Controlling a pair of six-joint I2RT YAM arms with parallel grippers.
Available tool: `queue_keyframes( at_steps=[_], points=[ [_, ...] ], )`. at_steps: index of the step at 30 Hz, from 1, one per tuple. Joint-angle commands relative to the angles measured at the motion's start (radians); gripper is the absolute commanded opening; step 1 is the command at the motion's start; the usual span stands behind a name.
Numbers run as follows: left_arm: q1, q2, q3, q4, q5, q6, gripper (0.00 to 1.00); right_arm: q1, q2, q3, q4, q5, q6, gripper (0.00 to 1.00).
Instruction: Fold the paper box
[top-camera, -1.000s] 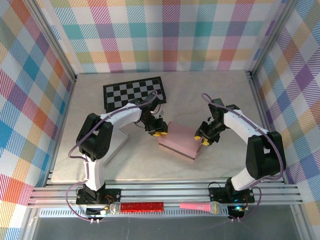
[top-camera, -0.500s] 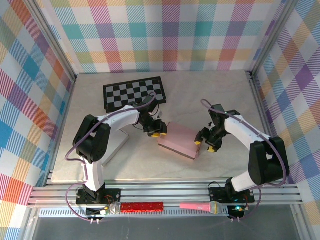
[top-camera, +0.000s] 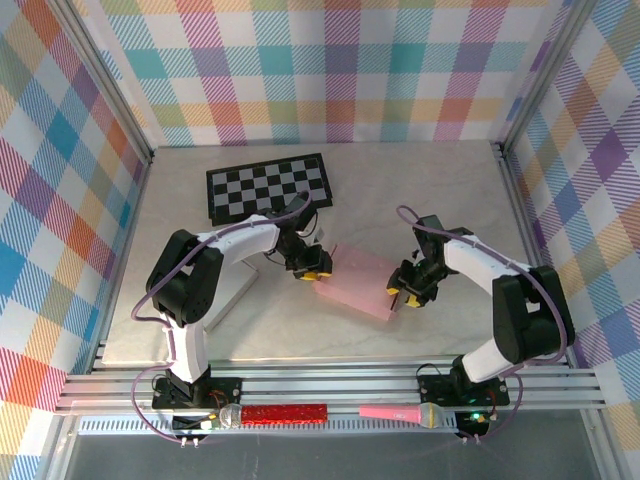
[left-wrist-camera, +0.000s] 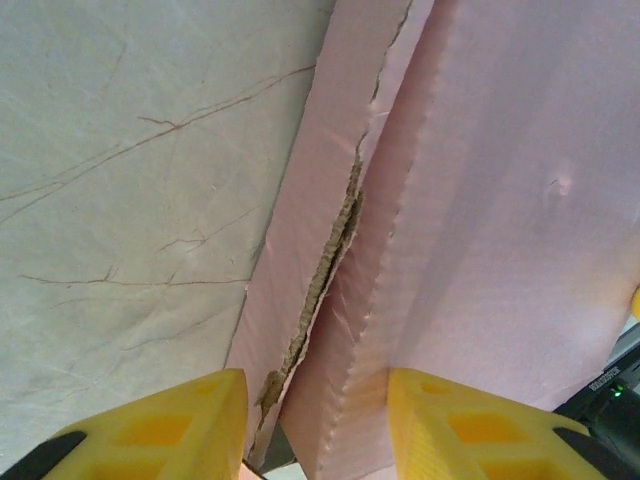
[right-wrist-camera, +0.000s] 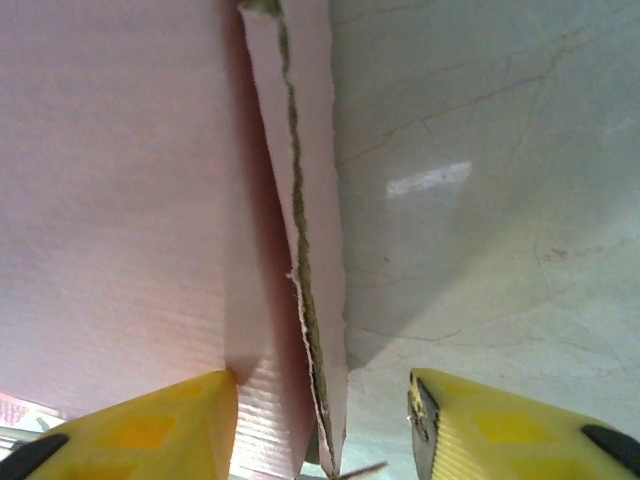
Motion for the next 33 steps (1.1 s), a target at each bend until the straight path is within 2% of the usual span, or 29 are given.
queue_keyframes(
  at_steps=[1,10,21,33],
  points=[
    [-0.007,-0.021,0.005,0.004,0.012,0.022,0.43,0.005,0.021,-0.008,0.018,0.009,-0.005,0.44],
    [0.020,-0.036,0.055,0.001,0.037,0.030,0.48,0.005,0.051,0.006,0.023,0.021,-0.029,0.35],
    [0.029,0.047,0.085,-0.007,0.063,0.064,0.46,0.005,0.076,0.044,0.003,0.020,-0.062,0.30],
    [0.025,0.039,0.025,0.026,0.042,0.063,0.35,0.005,0.143,0.105,-0.010,0.001,-0.135,0.25]
  ],
)
